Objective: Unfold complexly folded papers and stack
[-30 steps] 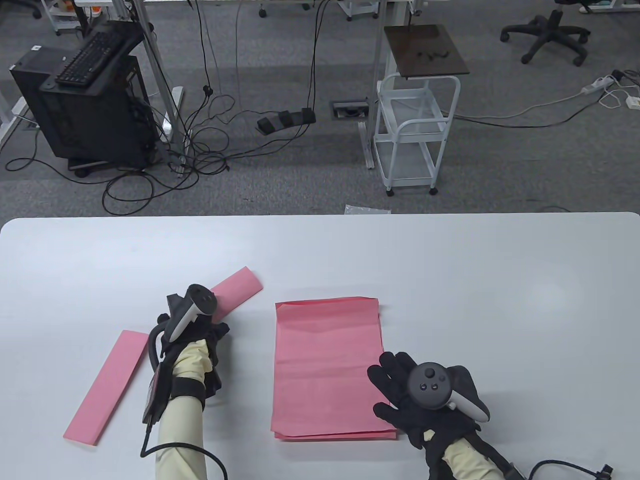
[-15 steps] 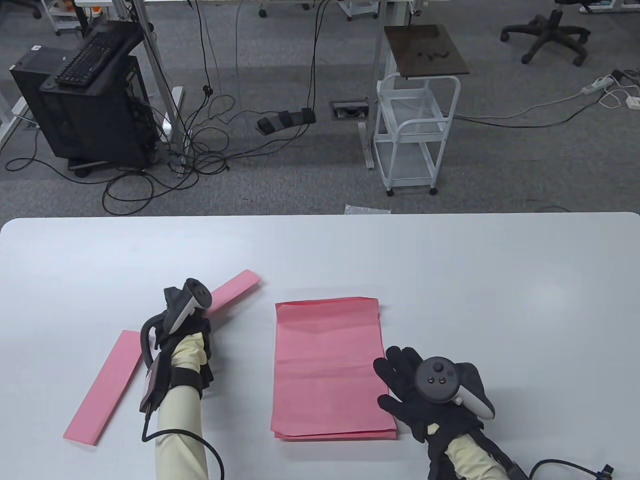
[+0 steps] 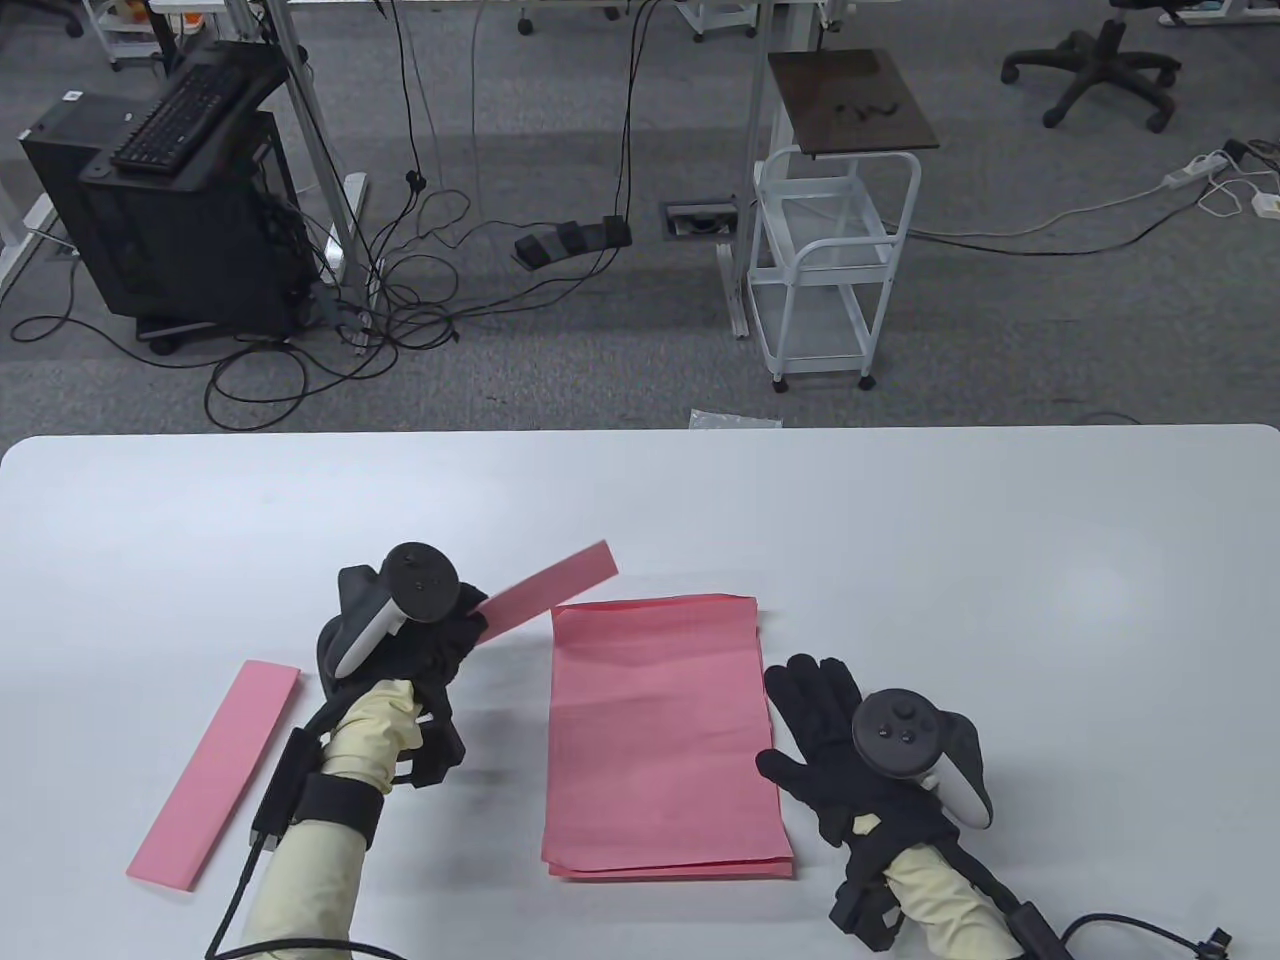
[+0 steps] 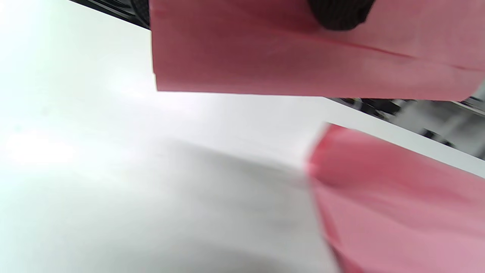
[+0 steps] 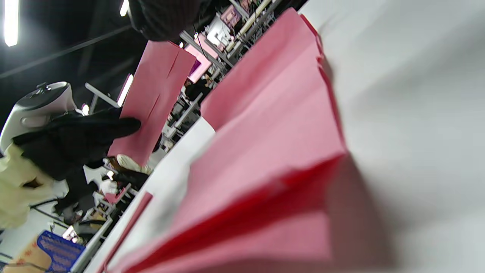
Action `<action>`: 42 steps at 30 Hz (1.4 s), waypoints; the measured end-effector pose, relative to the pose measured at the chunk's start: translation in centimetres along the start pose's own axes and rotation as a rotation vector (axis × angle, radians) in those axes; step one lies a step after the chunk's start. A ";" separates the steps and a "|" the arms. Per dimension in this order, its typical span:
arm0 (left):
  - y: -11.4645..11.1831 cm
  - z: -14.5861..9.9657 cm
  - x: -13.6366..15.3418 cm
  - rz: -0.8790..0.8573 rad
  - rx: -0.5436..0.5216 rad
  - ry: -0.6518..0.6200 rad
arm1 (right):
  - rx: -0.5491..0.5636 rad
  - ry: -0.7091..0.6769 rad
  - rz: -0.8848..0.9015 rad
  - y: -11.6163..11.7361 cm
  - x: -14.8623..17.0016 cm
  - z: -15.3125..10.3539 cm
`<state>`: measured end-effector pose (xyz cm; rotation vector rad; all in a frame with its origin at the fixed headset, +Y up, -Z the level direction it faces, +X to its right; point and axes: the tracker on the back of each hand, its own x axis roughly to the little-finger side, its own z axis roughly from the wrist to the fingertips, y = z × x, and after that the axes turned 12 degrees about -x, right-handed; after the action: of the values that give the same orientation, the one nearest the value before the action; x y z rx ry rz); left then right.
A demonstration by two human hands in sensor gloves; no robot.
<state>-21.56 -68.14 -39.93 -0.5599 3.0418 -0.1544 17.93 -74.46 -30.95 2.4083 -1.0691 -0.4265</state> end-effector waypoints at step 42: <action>-9.6 -8.0 -0.3 -0.963 -0.055 0.025 | 0.208 -0.337 0.558 -0.5 -0.6 1.7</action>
<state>-18.34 -76.22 -30.94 -1.9569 2.5065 -0.0986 17.07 -74.19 -32.64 2.1106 -1.9449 -0.5518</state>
